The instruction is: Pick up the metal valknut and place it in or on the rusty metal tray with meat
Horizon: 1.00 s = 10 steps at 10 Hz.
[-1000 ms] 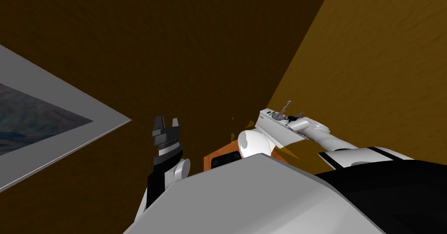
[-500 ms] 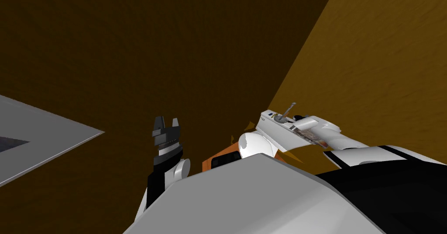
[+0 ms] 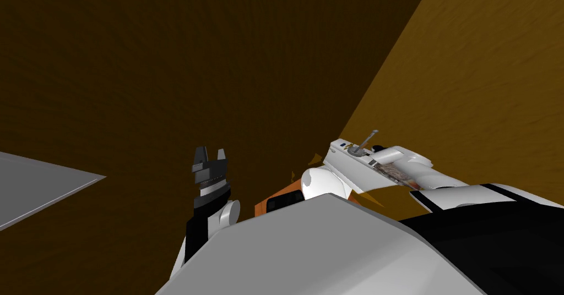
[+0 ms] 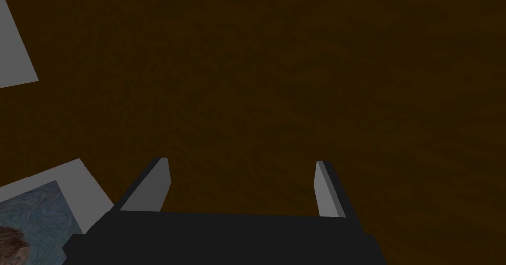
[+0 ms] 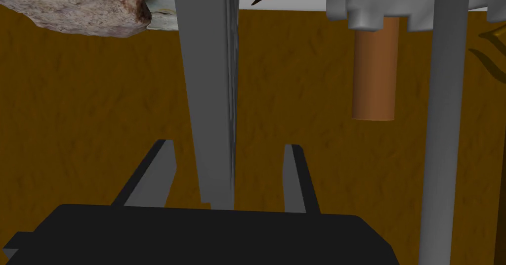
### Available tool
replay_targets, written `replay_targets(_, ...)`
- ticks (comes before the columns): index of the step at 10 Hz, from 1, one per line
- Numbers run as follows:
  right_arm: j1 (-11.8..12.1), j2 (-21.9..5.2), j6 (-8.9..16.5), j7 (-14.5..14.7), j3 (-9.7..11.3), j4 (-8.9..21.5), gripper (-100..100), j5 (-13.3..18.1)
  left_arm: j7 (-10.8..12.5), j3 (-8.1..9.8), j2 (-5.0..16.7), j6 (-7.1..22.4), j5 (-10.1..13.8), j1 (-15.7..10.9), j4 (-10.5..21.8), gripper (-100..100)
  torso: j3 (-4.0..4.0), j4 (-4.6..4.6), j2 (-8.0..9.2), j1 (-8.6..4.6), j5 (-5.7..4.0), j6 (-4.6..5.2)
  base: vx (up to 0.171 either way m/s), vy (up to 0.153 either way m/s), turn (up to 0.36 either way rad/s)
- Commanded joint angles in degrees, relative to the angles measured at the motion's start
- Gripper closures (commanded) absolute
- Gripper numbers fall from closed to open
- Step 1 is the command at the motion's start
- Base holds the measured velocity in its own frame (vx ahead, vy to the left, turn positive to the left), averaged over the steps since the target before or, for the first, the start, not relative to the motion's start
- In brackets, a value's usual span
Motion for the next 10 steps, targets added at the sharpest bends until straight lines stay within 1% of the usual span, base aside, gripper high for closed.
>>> replay_targets(1, 0.0, 0.0, 0.0, 0.0, 0.0, 0.0, 100, 0.0, 0.0, 0.00, 0.0, 0.0, 0.0, 0.0, 0.0, 0, 0.00, 0.00, 0.00, 0.00, 0.00, 0.00, -0.001, -0.001, -0.013)
replay_targets(4, 0.0, 0.0, 0.0, 0.0, 0.0, 0.0, 100, 0.0, 0.0, 0.00, 0.0, 0.0, 0.0, 0.0, 0.0, 0, 0.02, 0.02, 0.01, -0.01, -0.01, -0.03, 0.000, 0.000, 0.000)
replay_targets(5, 0.0, 0.0, 0.0, 0.0, 0.0, 0.0, 0, 0.0, 0.0, 0.00, 0.0, 0.0, 0.0, 0.0, 0.0, 0, 0.01, 0.02, 0.01, -0.01, 0.00, -0.04, 0.000, 0.000, 0.000)
replay_targets(6, 0.0, 0.0, 0.0, 0.0, 0.0, 0.0, 100, 0.0, 0.0, 0.00, 0.0, 0.0, 0.0, 0.0, 0.0, 0, 0.01, 0.02, 0.00, -0.01, 0.00, -0.04, 0.000, 0.000, 0.000)
replay_targets(7, 0.0, 0.0, 0.0, 0.0, 0.0, 0.0, 0, 0.0, 0.0, 0.00, 0.0, 0.0, 0.0, 0.0, 0.0, 0, 0.01, 0.02, 0.00, -0.01, 0.00, -0.04, 0.000, 0.000, 0.000)
replay_targets(8, -0.5, 0.4, 1.5, -0.5, 1.7, 0.0, 100, 0.8, 0.0, 0.00, 0.0, 0.0, 0.0, 0.0, 0.0, 0, 0.01, 0.02, 0.00, -0.01, 0.00, -0.04, -0.037, 0.023, 0.046)
replay_targets(10, -1.0, 0.5, 3.8, -0.7, 3.5, -0.5, 100, 0.9, 0.0, -0.01, 0.0, 0.0, 0.0, 0.0, 0.0, 0, 0.01, -0.08, 0.12, 0.23, -0.38, -0.15, -0.047, 0.077, 0.043)
